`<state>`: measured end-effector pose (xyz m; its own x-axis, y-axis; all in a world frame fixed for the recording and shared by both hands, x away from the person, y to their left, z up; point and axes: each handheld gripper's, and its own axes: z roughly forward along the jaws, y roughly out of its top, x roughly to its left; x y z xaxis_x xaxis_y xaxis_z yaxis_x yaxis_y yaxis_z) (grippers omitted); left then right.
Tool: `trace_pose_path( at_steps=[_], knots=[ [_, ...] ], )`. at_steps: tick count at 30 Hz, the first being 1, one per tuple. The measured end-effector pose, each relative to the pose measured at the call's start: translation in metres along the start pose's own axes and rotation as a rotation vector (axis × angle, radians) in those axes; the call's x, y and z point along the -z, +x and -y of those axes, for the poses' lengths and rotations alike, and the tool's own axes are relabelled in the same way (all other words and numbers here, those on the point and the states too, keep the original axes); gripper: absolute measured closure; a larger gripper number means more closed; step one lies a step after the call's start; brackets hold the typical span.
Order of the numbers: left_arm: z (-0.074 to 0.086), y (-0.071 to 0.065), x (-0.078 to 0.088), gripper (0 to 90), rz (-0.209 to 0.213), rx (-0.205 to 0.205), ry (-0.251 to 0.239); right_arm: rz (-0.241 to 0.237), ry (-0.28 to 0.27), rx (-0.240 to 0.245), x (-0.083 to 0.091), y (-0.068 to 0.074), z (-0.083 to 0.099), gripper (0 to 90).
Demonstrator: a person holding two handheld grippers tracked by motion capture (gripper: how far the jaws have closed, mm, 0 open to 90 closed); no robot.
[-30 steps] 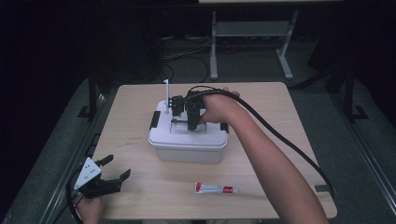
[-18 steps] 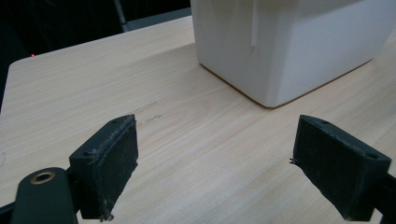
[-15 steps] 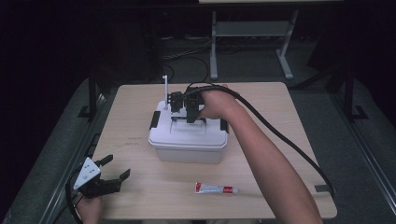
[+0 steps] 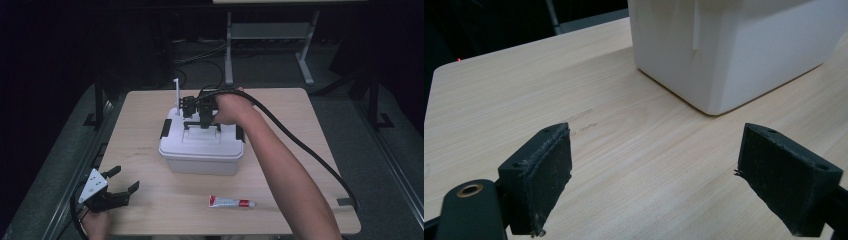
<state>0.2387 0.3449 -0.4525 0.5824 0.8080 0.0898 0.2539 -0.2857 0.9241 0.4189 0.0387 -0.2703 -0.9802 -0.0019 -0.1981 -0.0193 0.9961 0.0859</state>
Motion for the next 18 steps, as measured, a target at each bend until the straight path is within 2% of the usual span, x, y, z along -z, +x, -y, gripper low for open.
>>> trace_pose_path(
  at_steps=[18],
  knots=[
    [0.0, 0.0002, 0.0005, 13.5, -0.001, -0.003, 0.0, -0.009, -0.023, -0.017, 0.0036, -0.005, 0.0022, 83.1]
  ],
)
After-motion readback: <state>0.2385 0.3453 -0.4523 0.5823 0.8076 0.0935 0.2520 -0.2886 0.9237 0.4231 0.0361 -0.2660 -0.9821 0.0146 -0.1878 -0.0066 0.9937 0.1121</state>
